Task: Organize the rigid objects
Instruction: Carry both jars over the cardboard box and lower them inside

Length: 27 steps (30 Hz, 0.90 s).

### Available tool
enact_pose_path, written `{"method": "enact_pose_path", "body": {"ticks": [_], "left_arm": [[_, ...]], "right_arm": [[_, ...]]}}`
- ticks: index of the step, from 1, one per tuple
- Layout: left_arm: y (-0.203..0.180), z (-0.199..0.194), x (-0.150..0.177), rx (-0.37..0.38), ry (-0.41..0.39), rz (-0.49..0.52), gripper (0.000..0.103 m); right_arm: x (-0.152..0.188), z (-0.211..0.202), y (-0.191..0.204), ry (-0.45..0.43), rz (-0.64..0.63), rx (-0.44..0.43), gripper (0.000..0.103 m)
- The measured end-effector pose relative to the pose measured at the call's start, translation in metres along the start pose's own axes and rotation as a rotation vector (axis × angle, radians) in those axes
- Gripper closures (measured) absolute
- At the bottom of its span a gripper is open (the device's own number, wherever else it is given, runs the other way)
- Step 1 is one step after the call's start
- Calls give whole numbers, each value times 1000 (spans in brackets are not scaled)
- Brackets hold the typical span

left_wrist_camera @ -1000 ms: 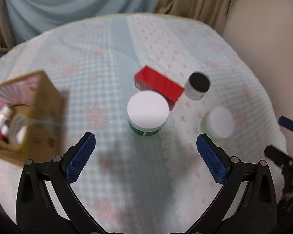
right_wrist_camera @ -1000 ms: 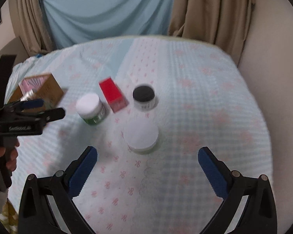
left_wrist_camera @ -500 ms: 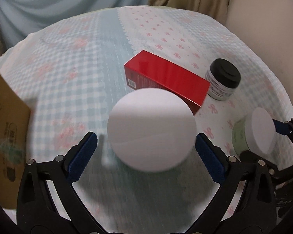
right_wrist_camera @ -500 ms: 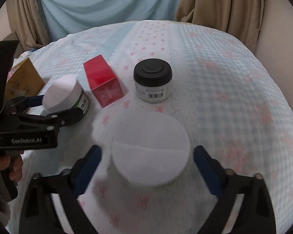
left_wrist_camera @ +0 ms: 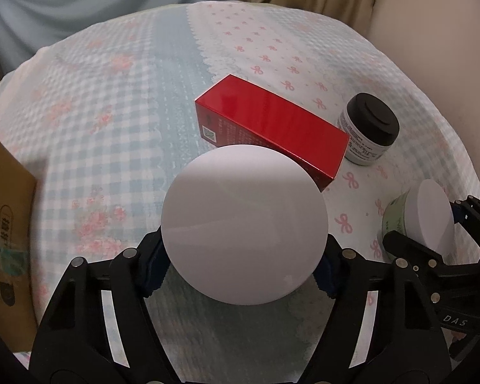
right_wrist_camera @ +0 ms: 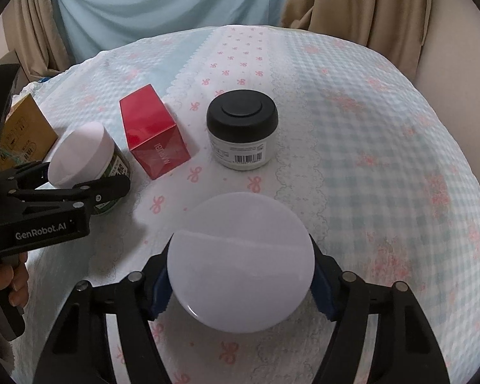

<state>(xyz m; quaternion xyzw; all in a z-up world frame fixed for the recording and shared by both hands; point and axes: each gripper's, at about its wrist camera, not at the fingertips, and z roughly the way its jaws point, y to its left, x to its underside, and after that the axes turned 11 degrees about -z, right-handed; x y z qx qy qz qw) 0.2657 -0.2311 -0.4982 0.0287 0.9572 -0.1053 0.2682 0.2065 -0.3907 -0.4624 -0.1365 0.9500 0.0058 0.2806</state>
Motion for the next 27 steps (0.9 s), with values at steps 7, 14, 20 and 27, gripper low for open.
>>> {"method": "enact_pose_path", "body": {"ticks": [7,14,20,27], "left_arm": [[3,-11,3,-21,2,-19,33],[0,-57,-6,-21,-27,-52,33],[-7,-127,-26,-19,-73,-91,33],[-4,-234,-43,-8,-118,-144,33]], "right_arm": [[-1,-6,-3,12,25,-9,37],[-10,-45,-7,-1,49,-5,37],[-32,-112,-6,-45,58,0,37],[-64,-208,5,-137,69,25,37]]}}
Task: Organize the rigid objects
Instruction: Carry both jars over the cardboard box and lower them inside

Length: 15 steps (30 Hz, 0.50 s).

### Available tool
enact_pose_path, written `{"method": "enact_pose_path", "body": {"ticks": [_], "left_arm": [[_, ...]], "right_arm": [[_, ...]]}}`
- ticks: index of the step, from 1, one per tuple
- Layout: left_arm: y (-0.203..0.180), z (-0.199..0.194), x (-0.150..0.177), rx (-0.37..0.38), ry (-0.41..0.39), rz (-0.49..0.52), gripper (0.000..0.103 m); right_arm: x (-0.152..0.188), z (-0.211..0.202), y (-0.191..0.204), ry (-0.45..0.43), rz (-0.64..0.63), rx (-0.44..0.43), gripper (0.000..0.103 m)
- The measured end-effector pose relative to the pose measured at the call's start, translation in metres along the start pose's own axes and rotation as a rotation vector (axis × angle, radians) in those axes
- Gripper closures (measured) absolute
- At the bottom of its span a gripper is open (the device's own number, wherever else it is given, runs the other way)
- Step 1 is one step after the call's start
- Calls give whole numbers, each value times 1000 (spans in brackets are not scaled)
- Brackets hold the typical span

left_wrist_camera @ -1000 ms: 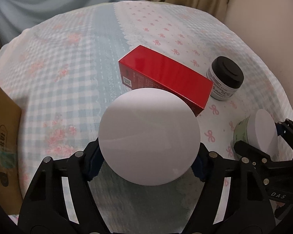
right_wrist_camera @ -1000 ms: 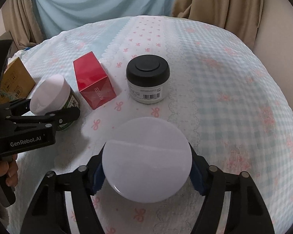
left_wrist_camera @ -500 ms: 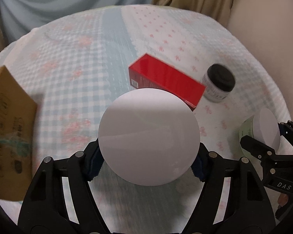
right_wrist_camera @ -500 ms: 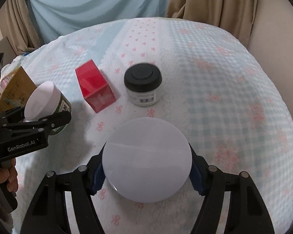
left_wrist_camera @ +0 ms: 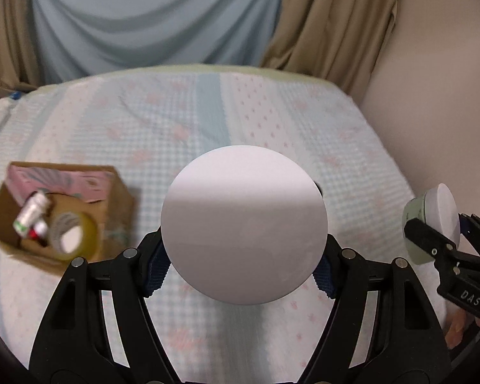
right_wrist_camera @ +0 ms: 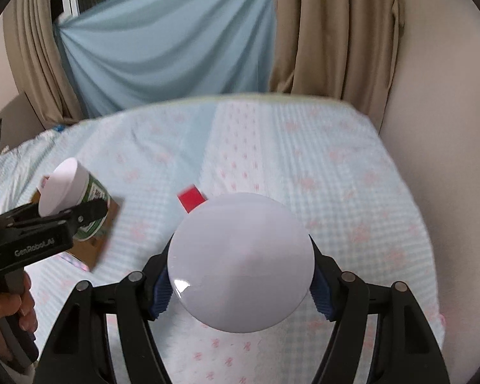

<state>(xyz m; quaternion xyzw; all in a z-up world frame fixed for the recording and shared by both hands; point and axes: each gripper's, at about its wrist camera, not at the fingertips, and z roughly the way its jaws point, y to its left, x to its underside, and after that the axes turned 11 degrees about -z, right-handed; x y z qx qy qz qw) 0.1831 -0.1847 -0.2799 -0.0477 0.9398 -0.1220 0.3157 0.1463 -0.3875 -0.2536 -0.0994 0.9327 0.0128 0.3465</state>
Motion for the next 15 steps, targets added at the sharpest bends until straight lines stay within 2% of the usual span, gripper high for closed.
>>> {"method": "enact_pose_path", "body": {"ticks": [4,7,15], "left_arm": [[12,-57,-12,-9,-18,-21,33],[25,-99,-20,-28,-39,-25,33],[85,-158,-46,-56,-82,-65,33]], "right_arm": [[-22,-45,15,-23,15,-13,37],[-38,-63,26,-28,33,-35,37],[-78,-88,78,-33,78,-85,37]]}}
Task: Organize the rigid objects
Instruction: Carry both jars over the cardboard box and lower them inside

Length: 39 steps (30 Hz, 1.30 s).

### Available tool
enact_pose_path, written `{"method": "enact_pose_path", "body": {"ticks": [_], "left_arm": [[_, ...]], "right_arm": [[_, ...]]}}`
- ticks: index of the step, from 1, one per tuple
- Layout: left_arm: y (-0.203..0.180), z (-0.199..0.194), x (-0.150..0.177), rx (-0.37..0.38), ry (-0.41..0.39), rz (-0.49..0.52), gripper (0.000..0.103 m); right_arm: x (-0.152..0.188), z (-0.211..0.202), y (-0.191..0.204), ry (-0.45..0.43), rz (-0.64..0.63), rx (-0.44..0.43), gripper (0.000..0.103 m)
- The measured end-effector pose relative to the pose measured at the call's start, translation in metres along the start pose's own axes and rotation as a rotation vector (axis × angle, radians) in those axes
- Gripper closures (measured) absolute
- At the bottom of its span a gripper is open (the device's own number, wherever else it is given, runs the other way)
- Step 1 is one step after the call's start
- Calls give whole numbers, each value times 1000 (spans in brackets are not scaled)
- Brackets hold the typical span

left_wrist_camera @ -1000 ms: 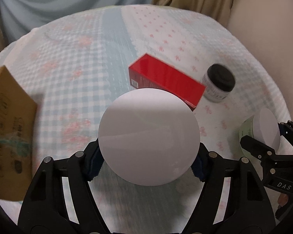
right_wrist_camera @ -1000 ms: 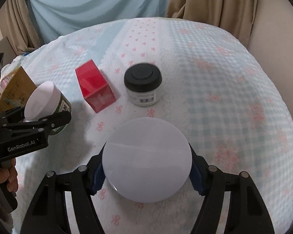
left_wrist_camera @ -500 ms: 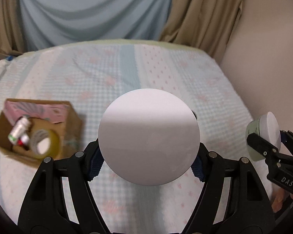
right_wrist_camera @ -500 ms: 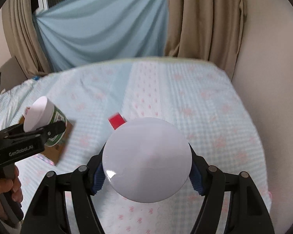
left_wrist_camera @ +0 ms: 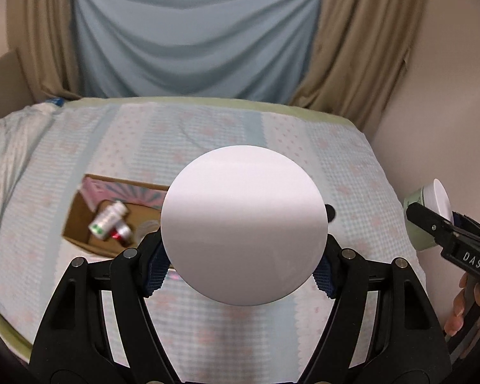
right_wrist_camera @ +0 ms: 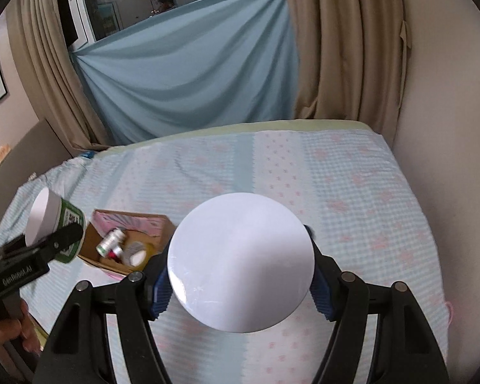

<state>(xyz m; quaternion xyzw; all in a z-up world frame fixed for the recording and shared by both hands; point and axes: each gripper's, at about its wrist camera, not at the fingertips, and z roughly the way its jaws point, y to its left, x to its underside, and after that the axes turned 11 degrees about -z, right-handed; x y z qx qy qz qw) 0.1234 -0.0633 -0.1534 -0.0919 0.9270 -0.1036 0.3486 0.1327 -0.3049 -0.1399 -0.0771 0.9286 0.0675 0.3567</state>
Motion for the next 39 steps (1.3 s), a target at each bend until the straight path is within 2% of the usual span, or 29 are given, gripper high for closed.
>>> {"method": "enact_pose_path", "body": {"ticks": [5,11,20,28,39], "left_arm": [[54,-15,-27,-5,3,9,33],[126,-7,-59,0,42,55,33],[221,57,-95,-1,139,100,33],[254,133,-98,-8,245,89,33],[251,249,-68,-34,433,75,33]], "right_arm": [[-21,10,56,-3,37,-34,37],[-47,45,131,22,74,-52,37],[-63,127,215,121,138,-68,37],[-58,214,238,278,150,-85,37],[-30,317,217,456,144,-82,37]]}}
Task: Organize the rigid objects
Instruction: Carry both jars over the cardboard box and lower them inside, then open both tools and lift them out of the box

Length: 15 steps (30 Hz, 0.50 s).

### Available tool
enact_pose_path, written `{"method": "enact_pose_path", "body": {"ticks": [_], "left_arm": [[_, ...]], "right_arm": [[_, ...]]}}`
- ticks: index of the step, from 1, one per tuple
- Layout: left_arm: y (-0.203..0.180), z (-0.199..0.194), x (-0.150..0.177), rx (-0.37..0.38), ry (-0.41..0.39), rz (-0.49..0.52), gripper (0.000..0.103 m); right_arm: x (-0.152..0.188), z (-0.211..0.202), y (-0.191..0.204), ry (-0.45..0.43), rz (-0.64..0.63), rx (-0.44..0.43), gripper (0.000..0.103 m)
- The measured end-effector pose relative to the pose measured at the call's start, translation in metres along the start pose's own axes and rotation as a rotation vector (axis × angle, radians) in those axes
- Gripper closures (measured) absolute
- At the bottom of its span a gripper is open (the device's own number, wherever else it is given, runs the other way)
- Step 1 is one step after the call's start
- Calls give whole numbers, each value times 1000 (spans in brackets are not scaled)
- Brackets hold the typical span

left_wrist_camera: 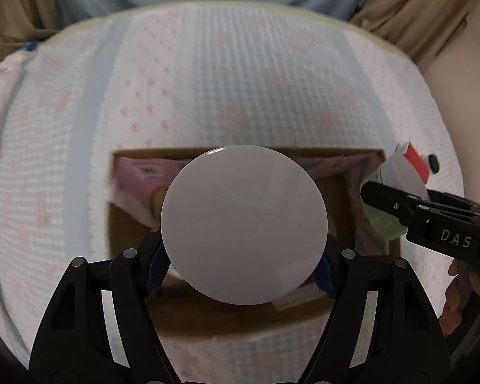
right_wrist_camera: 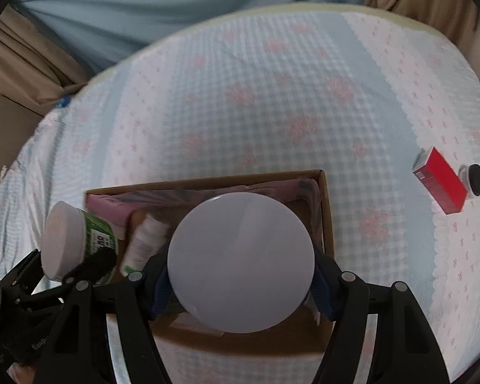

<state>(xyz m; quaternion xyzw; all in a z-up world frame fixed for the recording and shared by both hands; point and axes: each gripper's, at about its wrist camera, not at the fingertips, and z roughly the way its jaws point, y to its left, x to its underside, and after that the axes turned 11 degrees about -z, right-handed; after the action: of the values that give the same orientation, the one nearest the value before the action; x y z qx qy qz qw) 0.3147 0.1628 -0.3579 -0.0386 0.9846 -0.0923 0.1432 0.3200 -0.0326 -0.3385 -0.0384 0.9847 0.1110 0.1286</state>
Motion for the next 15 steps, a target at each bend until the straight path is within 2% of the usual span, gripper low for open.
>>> {"method": "enact_pose_path", "body": {"ticks": [5,10,15], "left_arm": [[-11,41,-3,-9,62,11,34],[-14,56,-5,-42,96,37,35],[-13,59,-2,-38,103,35,35]], "right_arm": [[-4,29,-13,47,23,-18,37],[-8,44,-12,73,12,-42,37],[-11,52,-16,86,27,-61,36]]}}
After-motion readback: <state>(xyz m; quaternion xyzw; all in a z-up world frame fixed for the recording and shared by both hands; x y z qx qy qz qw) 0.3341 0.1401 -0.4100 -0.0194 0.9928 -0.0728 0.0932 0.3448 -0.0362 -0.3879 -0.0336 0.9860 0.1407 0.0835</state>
